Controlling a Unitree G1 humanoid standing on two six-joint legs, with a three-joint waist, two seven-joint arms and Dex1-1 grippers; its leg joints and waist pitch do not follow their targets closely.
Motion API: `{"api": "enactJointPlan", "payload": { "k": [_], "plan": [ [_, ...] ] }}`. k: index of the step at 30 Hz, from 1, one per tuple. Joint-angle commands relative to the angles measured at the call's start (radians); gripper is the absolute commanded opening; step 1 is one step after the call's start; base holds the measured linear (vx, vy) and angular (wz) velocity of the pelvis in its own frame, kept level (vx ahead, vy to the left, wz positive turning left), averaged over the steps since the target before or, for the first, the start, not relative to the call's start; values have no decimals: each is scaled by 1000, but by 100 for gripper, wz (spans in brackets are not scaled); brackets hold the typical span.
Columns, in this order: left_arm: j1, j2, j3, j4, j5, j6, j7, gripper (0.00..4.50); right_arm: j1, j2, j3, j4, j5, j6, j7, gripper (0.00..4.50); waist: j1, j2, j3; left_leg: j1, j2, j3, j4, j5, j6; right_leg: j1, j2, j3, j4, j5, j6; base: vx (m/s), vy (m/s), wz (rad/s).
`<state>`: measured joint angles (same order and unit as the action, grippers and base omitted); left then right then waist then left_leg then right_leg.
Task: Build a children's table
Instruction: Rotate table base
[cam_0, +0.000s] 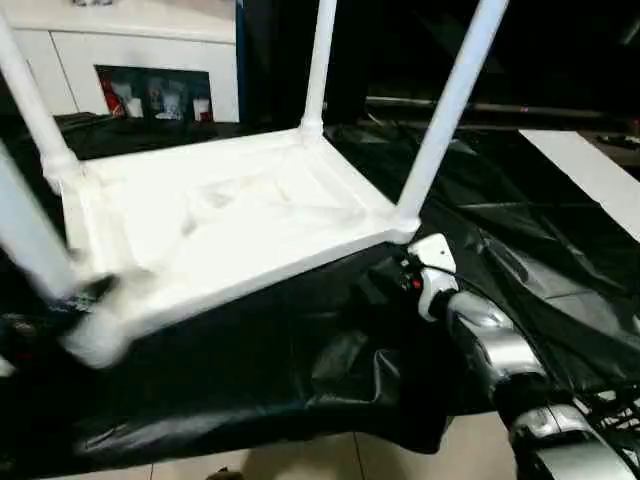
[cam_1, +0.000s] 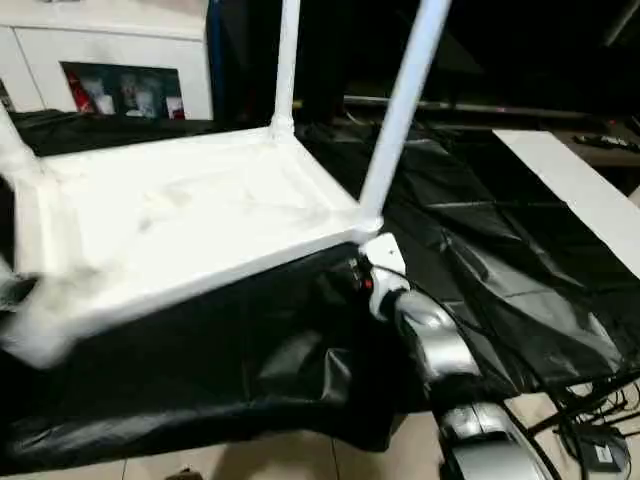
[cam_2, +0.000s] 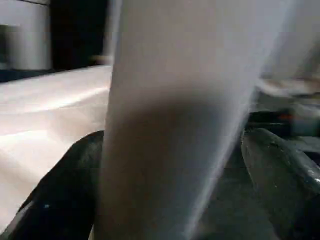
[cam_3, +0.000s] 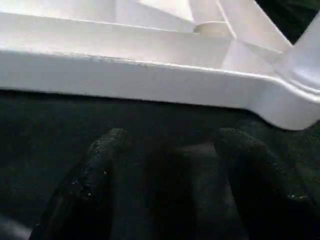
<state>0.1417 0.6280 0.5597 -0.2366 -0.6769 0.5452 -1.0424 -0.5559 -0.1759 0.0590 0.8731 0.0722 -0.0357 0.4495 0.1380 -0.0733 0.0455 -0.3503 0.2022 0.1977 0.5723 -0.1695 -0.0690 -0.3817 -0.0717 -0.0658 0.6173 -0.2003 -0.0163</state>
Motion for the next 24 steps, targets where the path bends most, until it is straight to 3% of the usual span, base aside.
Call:
{"api": "enactJointPlan", "payload": {
  "k": [1,2,5,6,7,9,11,12,14,16,17,20,24],
  "plan": [
    [26,23,-87,-114,-73,73,-54,441,-28,-1,-10,40,-14,19,-51,311,-10,31,-43,21,35,-24,-80,-405,-68,13,-62,51,-72,-277,-161,0,0,0],
    [37,34,-118,-149,-89,95,-64,441,-42,6,-10,60,-16,23,-65,311,-9,30,-44,25,35,-20,-77,-403,-66,8,-61,52,-72,-280,-156,0,0,0],
    [30,44,-169,-199,-122,135,-66,441,-72,18,-10,103,-20,20,-86,311,-12,29,-43,19,33,-18,-75,-378,-66,10,-58,54,-70,-265,-145,0,0,0],
    [-7,36,-222,-234,-136,164,-53,441,-101,32,-12,141,-26,17,-99,311,-14,22,-45,18,33,-18,-74,-363,-70,12,-57,54,-67,-257,-142,0,0,0],
    [-7,36,-222,-234,-136,164,-53,441,-101,32,-12,141,-26,17,-99,311,-13,26,-45,21,32,-17,-73,-366,-72,9,-57,55,-68,-261,-140,0,0,0],
    [-92,3,-309,-256,-125,174,-24,441,-142,55,-9,184,-34,17,-103,311,-17,14,-46,19,32,-18,-73,-361,-78,11,-58,55,-69,-276,-130,0,0,0],
    [-161,-33,-353,-246,-117,177,8,441,-164,72,-5,200,-39,16,-98,311,-17,14,-45,22,32,-16,-70,-362,-82,8,-60,58,-69,-279,-131,0,0,0],
    [-215,-58,-390,-235,-126,184,23,441,-184,89,2,216,-41,14,-88,311,-18,11,-45,14,31,-19,-72,-354,-86,15,-61,57,-68,-287,-124,0,0,0],
    [-232,-66,-403,-230,-128,184,24,441,-191,96,5,221,-42,12,-82,311,-26,10,-47,12,30,-20,-71,-344,-91,17,-63,57,-66,-293,-116,0,0,0],
    [-278,-95,-433,-212,-130,189,35,441,-205,115,14,231,-42,7,-65,311,-38,2,-46,4,30,-22,-71,-332,-89,22,-63,55,-65,-296,-113,0,0,0],
    [-309,-116,-452,-201,-131,194,42,441,-213,128,19,237,-43,4,-54,311,-39,6,-48,11,30,-20,-68,-328,-90,18,-63,56,-66,-298,-113,0,0,0],
    [-403,-177,-522,-153,-113,200,57,441,-236,176,41,261,-60,-9,3,311,-49,5,-48,8,31,-21,-67,-320,-92,18,-61,55,-62,-259,-132,0,0,0],
    [-462,-216,-575,-120,-104,199,61,441,-242,208,57,268,-71,-20,45,311,-63,0,-51,-7,31,-27,-68,-285,-95,33,-65,52,-55,-231,-134,0,0,0]
  ]
}}
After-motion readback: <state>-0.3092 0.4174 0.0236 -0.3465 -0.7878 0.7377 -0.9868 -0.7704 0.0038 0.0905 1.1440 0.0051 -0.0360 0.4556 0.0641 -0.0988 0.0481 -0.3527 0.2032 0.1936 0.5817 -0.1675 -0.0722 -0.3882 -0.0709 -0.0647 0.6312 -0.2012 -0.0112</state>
